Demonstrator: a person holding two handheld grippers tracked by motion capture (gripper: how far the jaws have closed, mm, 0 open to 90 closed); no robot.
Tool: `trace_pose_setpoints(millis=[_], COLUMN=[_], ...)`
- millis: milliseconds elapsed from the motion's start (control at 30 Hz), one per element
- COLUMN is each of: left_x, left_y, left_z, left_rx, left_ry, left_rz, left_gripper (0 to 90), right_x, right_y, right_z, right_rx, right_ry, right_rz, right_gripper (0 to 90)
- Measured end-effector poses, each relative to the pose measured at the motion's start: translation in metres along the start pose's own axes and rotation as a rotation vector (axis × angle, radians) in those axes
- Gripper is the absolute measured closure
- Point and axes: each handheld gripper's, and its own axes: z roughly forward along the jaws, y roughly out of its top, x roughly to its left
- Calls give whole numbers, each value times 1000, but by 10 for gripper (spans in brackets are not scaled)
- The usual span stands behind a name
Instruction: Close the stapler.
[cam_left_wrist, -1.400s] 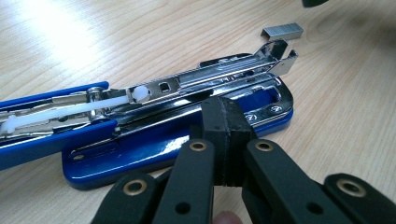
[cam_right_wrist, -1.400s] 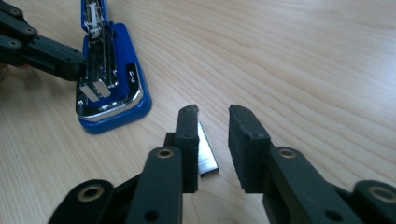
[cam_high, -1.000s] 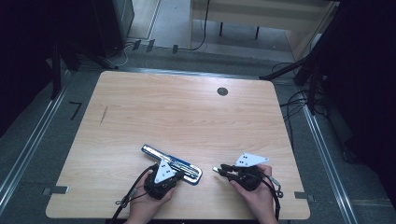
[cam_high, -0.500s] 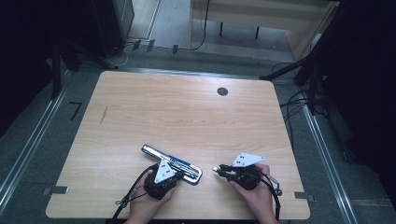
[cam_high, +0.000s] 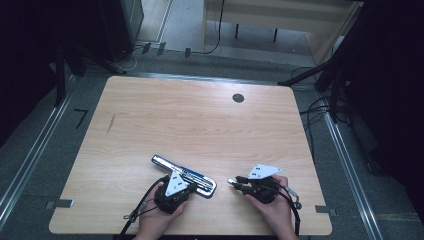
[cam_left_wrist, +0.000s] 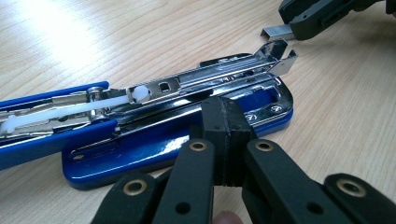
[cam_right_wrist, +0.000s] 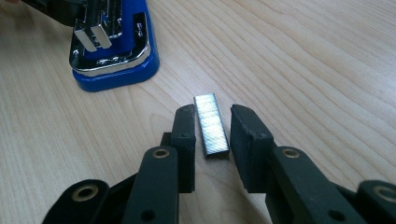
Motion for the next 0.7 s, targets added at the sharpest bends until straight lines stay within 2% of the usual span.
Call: trace_pose_setpoints(millis=[133,233,467,700], left_x=[0,0,0,0], left_y=[0,0,0,0], left_z=[0,0,0,0], left_rx=[0,0,0,0], left_ry=[0,0,1,0], left_rz=[0,1,1,1], left_gripper=[900,900,900,900], right_x=[0,1,4,7], right_y=[-1,-1,2,8], right_z=[1,2,1,-4], right_rx=[6,8,20,-6], right_ry=[-2,-1,-5,-2], right_rz=[-8,-18,-29,-34], right_gripper=[746,792,799,799])
